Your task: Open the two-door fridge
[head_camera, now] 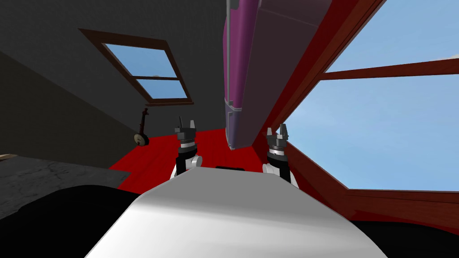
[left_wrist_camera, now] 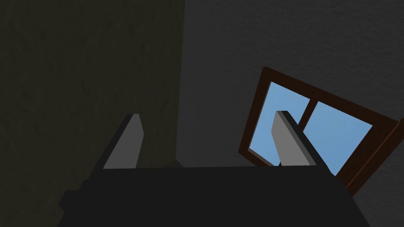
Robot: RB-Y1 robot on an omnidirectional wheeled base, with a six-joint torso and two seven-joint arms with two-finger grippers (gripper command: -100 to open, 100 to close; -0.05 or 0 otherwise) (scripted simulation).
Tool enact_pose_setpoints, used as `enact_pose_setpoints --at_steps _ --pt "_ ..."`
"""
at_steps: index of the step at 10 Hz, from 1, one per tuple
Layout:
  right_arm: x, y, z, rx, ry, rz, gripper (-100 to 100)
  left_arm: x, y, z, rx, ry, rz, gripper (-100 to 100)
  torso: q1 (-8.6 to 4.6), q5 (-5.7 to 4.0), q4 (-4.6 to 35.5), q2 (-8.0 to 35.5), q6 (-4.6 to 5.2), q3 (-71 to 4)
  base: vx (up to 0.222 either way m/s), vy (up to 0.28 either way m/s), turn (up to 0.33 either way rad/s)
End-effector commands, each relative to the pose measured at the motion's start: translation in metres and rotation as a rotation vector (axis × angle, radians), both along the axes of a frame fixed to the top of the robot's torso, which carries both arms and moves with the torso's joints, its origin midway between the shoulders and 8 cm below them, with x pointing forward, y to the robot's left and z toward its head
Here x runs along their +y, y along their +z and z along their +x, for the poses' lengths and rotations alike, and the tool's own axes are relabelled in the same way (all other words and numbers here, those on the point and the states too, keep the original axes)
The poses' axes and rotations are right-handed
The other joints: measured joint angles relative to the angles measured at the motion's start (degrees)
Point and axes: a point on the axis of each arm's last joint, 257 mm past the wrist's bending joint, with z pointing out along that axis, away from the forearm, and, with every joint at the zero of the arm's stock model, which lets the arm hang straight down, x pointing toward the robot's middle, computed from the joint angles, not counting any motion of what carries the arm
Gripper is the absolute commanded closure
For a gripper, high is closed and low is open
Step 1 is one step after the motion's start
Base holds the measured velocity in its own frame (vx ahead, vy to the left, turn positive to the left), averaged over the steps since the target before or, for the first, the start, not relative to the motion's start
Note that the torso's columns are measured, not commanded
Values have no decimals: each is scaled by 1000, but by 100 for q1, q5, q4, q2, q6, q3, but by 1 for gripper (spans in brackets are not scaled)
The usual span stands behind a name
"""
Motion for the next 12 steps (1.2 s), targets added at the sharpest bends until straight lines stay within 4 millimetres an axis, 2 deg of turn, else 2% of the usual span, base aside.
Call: enact_pose_setpoints --at_steps 1,2,3,5,12 --pt "0 0 0 0 0 0 0 0 0 0 0 0 0 0 0 0 423 423 0 -846 0 0 0" --pt "0 0 0 0 0 0 0 0 0 0 0 0 0 0 0 0 846 846 0 -1691 0 0 0" --pt "4 -1 1 12 -8 -80 -100 0 0 0 0 0 0 0 0 0 1269 1269 0 -2538 30 24 -14" --pt "9 -3 3 23 -30 -178 -100 0 0 0 1 0 0 0 11 4 1511 1505 0 -3051 53 48 -18" --pt "19 -12 8 39 -170 -610 -100 0 0 0 1 0 0 0 -6 -1 1539 1542 -1 -3072 67 66 -35"
